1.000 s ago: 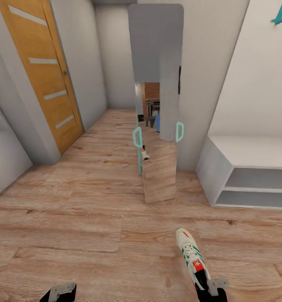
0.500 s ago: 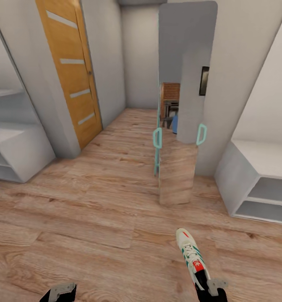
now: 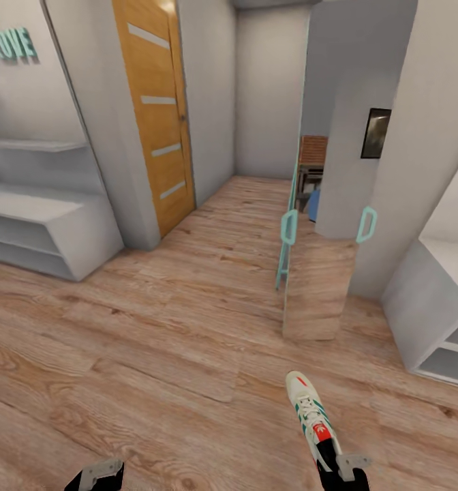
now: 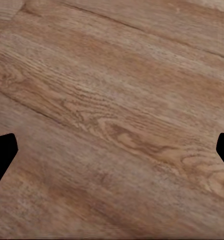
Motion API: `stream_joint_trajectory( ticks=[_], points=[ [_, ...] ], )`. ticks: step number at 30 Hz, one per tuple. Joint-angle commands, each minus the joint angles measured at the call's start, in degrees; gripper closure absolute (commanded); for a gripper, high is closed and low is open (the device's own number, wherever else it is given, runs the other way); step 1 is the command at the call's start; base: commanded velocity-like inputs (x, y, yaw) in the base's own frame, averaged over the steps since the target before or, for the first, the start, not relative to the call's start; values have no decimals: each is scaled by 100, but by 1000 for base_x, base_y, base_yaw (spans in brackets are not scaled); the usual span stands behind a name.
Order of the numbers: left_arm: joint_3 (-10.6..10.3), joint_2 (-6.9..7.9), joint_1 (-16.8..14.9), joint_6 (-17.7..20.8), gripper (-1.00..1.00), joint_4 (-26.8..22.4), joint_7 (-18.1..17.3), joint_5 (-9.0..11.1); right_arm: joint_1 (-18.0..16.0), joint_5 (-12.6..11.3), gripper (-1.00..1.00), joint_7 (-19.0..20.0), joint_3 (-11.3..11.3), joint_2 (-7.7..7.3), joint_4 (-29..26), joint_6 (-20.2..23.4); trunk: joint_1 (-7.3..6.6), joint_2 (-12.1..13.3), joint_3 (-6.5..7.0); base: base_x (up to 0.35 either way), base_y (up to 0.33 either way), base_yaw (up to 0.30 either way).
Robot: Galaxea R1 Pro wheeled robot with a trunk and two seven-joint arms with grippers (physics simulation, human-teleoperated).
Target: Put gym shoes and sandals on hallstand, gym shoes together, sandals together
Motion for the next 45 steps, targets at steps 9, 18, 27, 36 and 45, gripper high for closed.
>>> stream_joint_trajectory(
  ticks=[9,18,27,36,45],
  points=[
    [-3,0,-5,-20,-100,8,10,3,-3,48,100,17,-49,1,3,-22,-1,-2,-4,0,0,279],
    [-3,0,-5,-20,-100,8,12,3,-5,48,100,17,-49,1,3,-22,-1,-2,-4,0,0,279],
    [-3,0,-5,-20,-100,8,10,17,-3,48,100,17,-49,1,1,-22,-1,-2,-4,0,0,279],
    [-3,4,-5,-20,-100,8,10,46,0,48,100,17,-49,1,0,-22,-1,-2,-4,163,0,279],
    [-3,5,-5,-20,-100,8,15,55,-1,48,100,17,-49,1,2,-22,-1,-2,-4,330,0,279]
  ],
)
